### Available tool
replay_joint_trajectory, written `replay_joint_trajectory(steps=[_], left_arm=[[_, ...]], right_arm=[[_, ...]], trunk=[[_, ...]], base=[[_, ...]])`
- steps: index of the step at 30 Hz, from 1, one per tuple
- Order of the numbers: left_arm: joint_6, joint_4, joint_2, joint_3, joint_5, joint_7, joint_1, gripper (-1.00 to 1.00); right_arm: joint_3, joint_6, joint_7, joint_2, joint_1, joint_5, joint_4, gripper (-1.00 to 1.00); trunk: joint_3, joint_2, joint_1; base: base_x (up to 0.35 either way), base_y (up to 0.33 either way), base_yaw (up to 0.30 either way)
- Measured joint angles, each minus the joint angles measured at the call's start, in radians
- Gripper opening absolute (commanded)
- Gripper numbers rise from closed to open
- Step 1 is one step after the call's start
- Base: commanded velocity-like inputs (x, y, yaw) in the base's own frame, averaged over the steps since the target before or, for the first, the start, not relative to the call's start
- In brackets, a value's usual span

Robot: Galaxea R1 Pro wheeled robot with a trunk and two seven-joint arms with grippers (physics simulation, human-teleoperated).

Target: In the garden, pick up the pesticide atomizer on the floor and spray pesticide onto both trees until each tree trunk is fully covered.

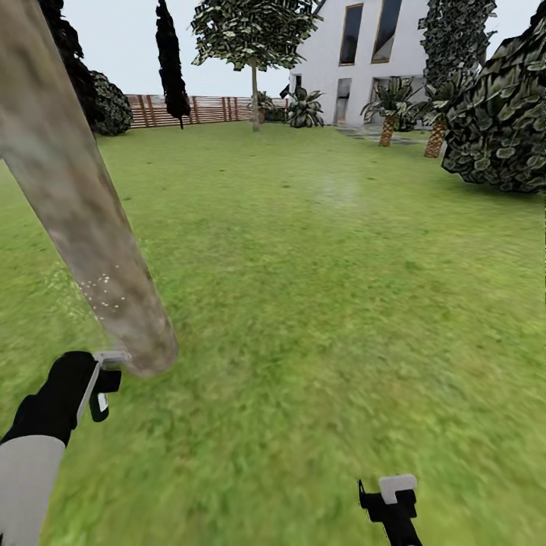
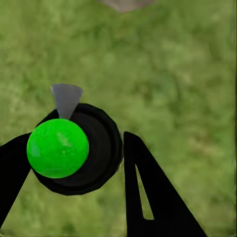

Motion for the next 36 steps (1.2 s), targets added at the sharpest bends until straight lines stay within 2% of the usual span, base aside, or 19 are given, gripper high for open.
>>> replay_joint_trajectory(steps=[14, 30, 36], left_arm=[[-0.008, -0.003, 0.0, 0.012, -0.001, 0.011, -0.002, -1.0], [-0.008, 0.003, -0.007, 0.01, -0.002, 0.004, -0.001, -1.0], [-0.005, 0.021, -0.009, 0.008, -0.002, 0.003, 0.001, -1.0]], right_arm=[[0.0, 0.0, 0.0, -0.001, 0.0, -0.001, 0.0, 1.0], [0.0, 0.0, 0.0, -0.001, 0.0, -0.001, 0.0, 1.0], [0.002, 0.0, 0.0, 0.001, 0.0, 0.001, 0.0, 1.0]], trunk=[[0.0, 0.0, -0.001], [0.0, 0.0, -0.001], [0.0, 0.0, 0.0]], base=[[0.241, -0.166, 0.012], [0.297, -0.093, 0.267], [0.068, -0.025, 0.244]])
